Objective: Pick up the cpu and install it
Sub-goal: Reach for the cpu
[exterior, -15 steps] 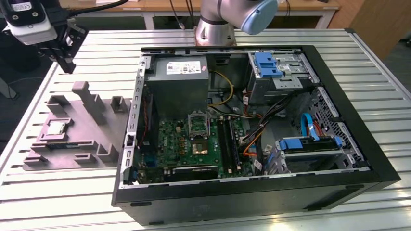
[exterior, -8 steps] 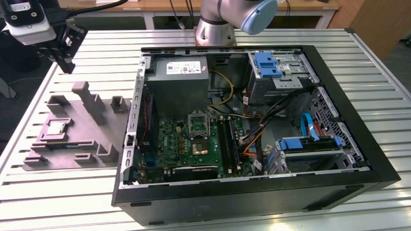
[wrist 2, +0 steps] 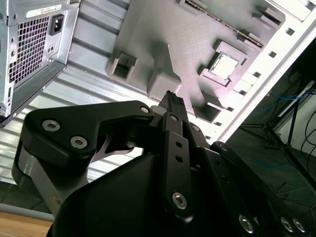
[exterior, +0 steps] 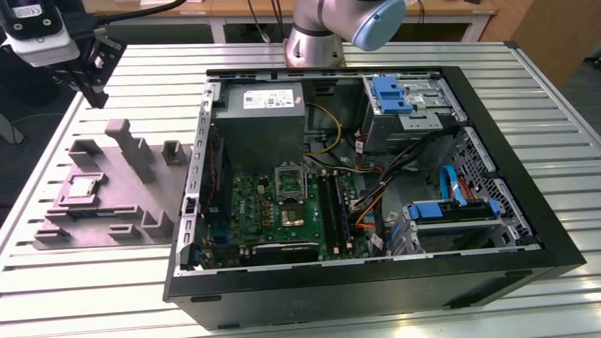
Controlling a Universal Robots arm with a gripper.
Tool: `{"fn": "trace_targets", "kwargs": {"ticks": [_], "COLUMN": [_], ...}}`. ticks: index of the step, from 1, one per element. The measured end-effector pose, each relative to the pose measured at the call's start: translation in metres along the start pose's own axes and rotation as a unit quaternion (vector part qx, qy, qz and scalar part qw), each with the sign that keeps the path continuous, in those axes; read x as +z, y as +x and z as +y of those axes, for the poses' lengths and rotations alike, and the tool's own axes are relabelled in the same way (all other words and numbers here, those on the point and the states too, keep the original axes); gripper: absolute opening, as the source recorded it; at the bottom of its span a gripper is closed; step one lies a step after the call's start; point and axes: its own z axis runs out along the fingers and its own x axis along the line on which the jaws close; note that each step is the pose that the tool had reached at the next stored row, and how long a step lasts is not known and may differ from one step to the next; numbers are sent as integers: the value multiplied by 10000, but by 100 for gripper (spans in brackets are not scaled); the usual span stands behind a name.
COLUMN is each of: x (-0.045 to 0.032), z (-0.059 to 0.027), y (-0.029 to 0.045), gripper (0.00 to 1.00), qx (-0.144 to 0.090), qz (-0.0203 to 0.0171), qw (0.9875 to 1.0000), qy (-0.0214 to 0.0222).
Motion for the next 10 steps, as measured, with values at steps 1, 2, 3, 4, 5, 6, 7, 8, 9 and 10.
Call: {"fn": "trace_targets", "kwargs": {"ticks": [1, 2, 3, 4, 5, 6, 7, 8, 9, 10], "x": [2, 2, 1, 2, 2, 2, 3, 3, 3, 4], "z": [0, 0, -1, -1, -1, -2, -2, -2, -2, -2], "y": [3, 7, 11, 15, 19, 23, 27, 28, 29, 31], "gripper": [11, 11, 11, 11, 11, 11, 11, 11, 11, 11], "qx": [0, 1, 0, 0, 0, 0, 0, 0, 0, 0], "qz": [-1, -1, 0, 0, 0, 0, 0, 0, 0, 0], "qw": [10000, 10000, 10000, 10000, 10000, 10000, 10000, 10000, 10000, 10000], "qy": [-1, 0, 0, 0, 0, 0, 0, 0, 0, 0]}}
